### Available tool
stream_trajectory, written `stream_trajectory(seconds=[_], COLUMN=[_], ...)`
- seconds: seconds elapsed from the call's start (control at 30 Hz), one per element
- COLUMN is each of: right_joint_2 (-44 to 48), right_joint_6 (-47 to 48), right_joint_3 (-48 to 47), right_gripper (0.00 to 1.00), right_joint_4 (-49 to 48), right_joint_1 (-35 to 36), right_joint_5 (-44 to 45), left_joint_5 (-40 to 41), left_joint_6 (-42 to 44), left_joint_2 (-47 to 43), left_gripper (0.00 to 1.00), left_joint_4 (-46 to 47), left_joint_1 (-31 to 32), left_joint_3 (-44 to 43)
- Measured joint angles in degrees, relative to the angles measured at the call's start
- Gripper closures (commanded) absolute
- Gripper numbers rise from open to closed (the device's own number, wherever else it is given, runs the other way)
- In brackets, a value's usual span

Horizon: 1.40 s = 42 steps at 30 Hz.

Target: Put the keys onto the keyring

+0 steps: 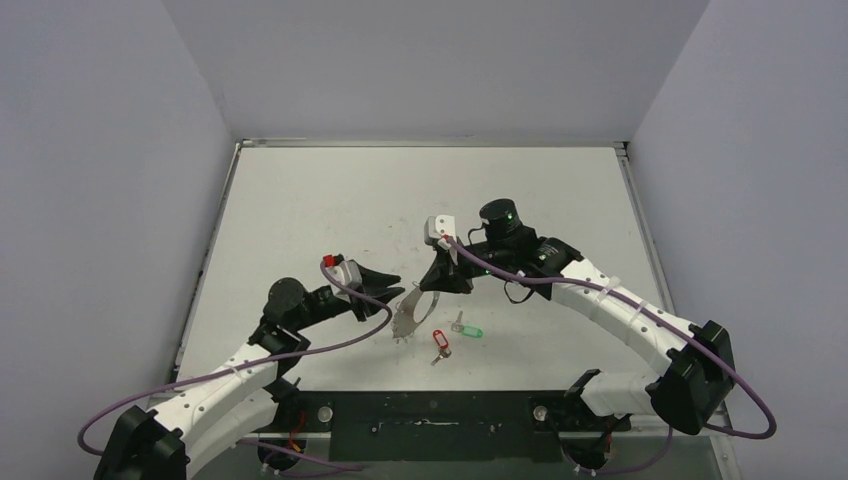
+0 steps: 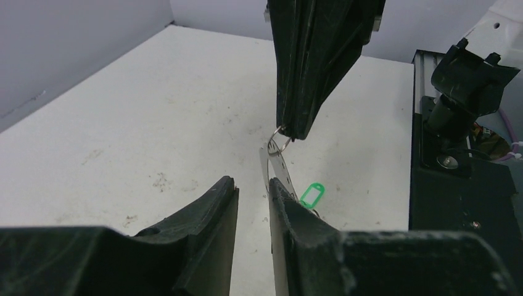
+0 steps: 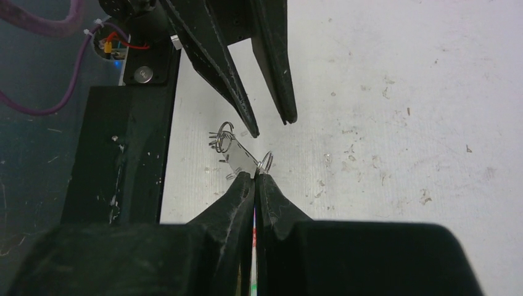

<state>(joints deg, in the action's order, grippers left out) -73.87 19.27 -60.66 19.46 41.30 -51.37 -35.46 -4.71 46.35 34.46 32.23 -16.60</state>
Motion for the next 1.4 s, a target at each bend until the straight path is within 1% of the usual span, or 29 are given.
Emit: stream_trajectory(seconds=[0.13, 0.37, 0.73, 1.07, 1.17, 1.23, 1.3, 1.4], right_joint_2=[0.0, 0.0, 0.0, 0.0, 0.0, 0.0, 0.0, 0.0], right_joint_6=[-0.4, -0.7, -0.9, -0.9, -0.9, -0.9, -0.9, -0.8], right_joint_3=[0.8, 0.9, 0.9, 1.0, 1.0, 1.0, 1.1, 1.2], right_gripper=[1.0, 1.0, 1.0, 1.0, 1.0, 1.0, 1.0, 1.0], right_joint_4=[-0.8, -2.6, -3.1, -3.1, -3.1, -3.1, -3.1, -3.1], right_joint_1=[0.0, 0.0, 0.8, 1.5, 1.5, 1.5, 1.5, 1.5], right_joint_5=[-1.0, -1.7, -2.6, -2.8, -2.8, -2.8, -2.8, -2.8], left_joint_5=[-1.1, -3.3, -4.4, -5.5, -5.5, -5.4, -5.3, -5.2], left_joint_6=[0.3, 0.9, 1.0, 1.8, 2.2, 2.3, 2.4, 2.6], left_joint_2=[0.6, 2.4, 6.4, 8.4, 8.5, 8.5, 8.4, 8.2], left_gripper=[0.68, 0.7, 0.72, 0.78, 0.78, 0.75, 0.74, 0.78], left_joint_4=[6.7, 12.1, 13.1, 15.6, 15.6, 15.6, 15.6, 15.6], left_joint_1=[0.1, 0.8, 1.4, 3.1, 3.2, 3.2, 3.3, 3.3], left_joint_3=[1.2, 1.3, 1.3, 1.2, 1.2, 1.2, 1.2, 1.2])
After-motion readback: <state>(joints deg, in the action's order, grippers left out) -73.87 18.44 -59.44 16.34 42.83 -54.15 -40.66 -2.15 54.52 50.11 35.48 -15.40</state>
